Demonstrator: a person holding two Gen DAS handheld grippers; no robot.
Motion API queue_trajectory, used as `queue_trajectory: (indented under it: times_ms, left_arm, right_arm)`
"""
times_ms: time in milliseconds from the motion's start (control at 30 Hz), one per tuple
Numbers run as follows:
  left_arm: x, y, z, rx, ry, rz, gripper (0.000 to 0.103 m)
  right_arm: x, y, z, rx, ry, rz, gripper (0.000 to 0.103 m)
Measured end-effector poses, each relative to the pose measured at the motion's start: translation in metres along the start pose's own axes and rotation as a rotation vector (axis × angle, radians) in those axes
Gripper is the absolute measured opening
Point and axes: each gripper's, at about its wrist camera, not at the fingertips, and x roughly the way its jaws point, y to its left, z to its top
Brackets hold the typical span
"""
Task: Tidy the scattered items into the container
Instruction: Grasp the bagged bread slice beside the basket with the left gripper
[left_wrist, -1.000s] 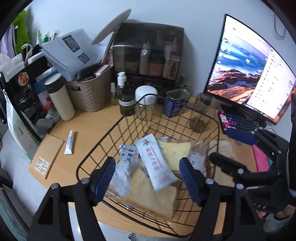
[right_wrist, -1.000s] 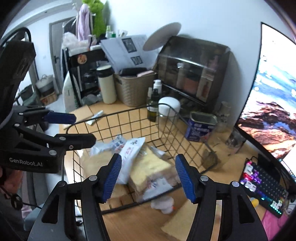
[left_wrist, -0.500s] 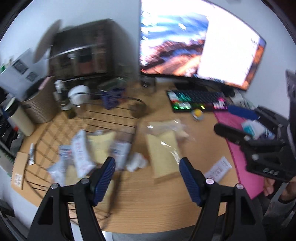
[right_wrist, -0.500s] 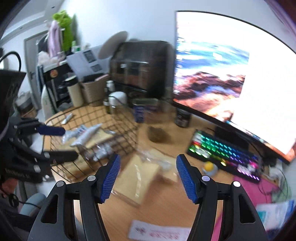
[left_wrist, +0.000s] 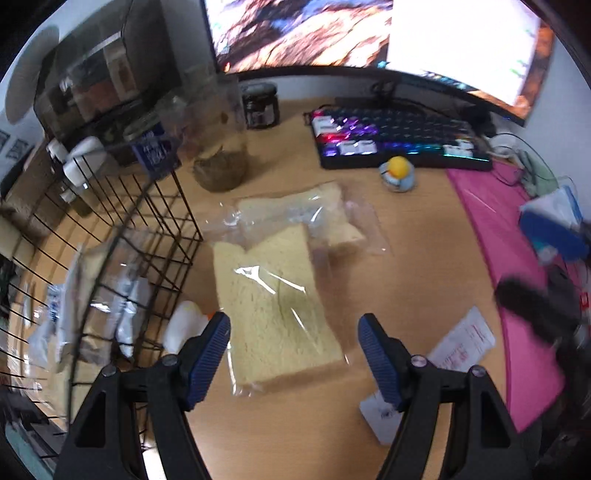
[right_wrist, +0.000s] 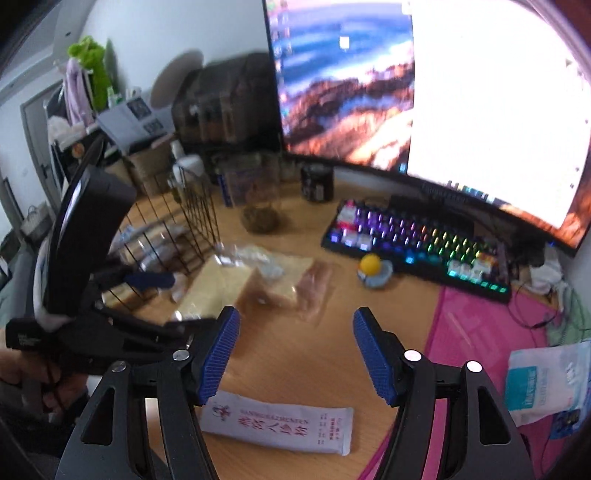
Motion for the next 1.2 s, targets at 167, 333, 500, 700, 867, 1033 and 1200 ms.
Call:
queue_trajectory:
  times_ms: [167, 333, 500, 700, 867, 1033, 1200]
  left_arm:
    - [0.023, 0.010, 0.005, -0.043, 0.038, 0.022, 0.076]
    - [0.034, 0.015, 0.010, -0.051, 0.043, 0.033, 0.078]
    - [0.041, 0.008, 0.014, -0.020, 0.042, 0.058, 0.083]
    - [0.055, 0.000, 0.019, 0.028, 0.038, 0.116, 0.089]
    - [0.068, 0.005, 0.023, 0.003, 0.053, 0.104, 0.091]
    - [0.078, 0.021, 0.023, -0.077, 0.073, 0.003, 0.090]
    - [0.069, 0.016, 0.021, -0.043, 0.054, -0.026, 0.077]
  right_arm:
    - [0.035, -0.010, -0.003, 0.003, 0.067, 0.034, 0.067]
    - [0.044, -0.017, -0.002, 0.021, 0.062, 0.053, 0.067]
    - [0.053, -0.019, -0.004, 0.023, 0.083, 0.058, 0.067]
    - [0.049, -0.020, -0.005, 0.032, 0.067, 0.066, 0.067]
    - [0.047, -0.021, -0.006, 0.034, 0.068, 0.066, 0.067]
    - [0.051, -0.024, -0.007, 0.041, 0.077, 0.057, 0.067]
    - [0.057, -0.031, -0.007, 0.051, 0.088, 0.040, 0.067]
